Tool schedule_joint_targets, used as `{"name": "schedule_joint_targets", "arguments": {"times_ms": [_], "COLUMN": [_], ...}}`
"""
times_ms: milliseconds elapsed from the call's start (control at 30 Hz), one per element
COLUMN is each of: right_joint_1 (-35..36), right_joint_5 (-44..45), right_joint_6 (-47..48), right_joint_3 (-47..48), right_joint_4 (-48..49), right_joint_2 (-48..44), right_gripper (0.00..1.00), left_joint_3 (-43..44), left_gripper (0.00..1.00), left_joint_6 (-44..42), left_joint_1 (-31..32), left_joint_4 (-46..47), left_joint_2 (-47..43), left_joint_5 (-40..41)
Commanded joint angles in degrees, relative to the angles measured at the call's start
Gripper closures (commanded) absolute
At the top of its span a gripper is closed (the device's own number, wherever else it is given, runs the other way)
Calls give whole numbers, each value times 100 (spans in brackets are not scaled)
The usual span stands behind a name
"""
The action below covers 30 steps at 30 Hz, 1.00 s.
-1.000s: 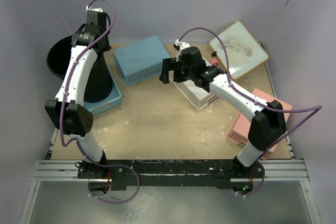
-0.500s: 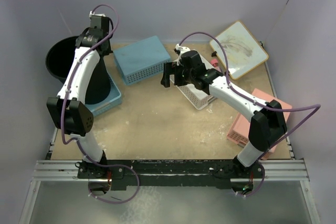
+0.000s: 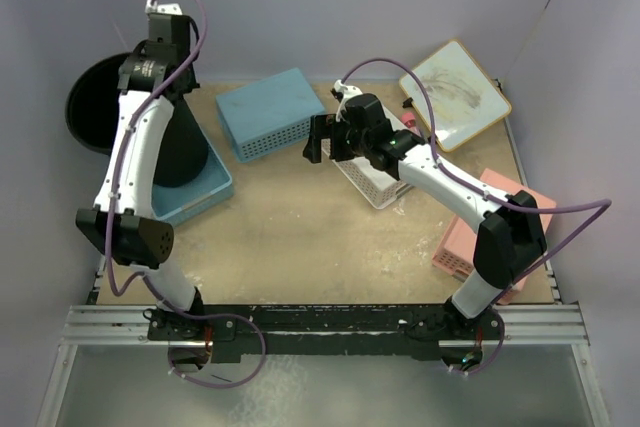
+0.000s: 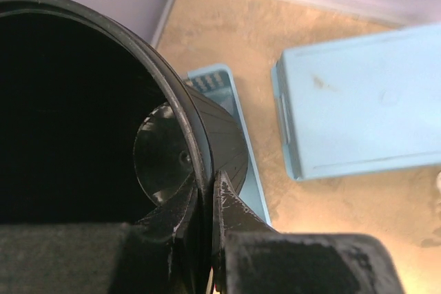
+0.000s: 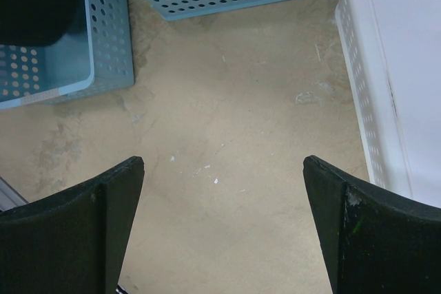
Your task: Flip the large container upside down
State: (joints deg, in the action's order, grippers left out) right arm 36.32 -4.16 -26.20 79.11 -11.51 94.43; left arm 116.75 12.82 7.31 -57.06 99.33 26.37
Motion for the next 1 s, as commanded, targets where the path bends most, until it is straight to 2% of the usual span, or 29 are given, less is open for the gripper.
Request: {"name": "schedule_joint_targets", "arguments": {"times_ms": [0, 133, 267, 367, 533, 633, 733, 833, 967], "right_joint_1": [-2, -2, -3, -2, -35, -380, -1233, -2141, -2454], "right_joint_5": [-25, -31, 7, -15, 680, 240, -433, -1128, -1411], "right_joint_6": [-42, -42, -67, -61, 395, 621, 306, -406, -955], "right_joint_3": [171, 8, -28, -30, -30, -87, -215, -662, -1222], "right_joint_4": [229, 310, 322, 112, -349, -522, -749, -523, -109], "right_joint_2": [-180, -298, -374, -528, -920, -1287, -1670, -2098, -2701], "right_gripper": [0, 0, 0, 0, 0, 0, 0, 0, 0], "left_joint_3": [1042, 1710, 1600, 1628, 1355, 1002, 217, -1274, -3104], "left_gripper": [100, 100, 100, 100, 100, 100, 100, 100, 100], "left_joint_6": [-156, -107, 57, 293, 684, 864, 1253, 1855, 3165], "left_joint_1": [-24, -24, -19, -19, -24, -19, -19, -20, -13], "left_joint_4": [87, -260, -136, -105, 157, 241, 668, 1771, 3643], "left_joint_2": [-871, -944, -1381, -1735, -2271, -2509, -2906, -3398, -3898], "left_joint_5": [345, 125, -273, -1130, -1962, -2589, -3444, -4380, -5535]}}
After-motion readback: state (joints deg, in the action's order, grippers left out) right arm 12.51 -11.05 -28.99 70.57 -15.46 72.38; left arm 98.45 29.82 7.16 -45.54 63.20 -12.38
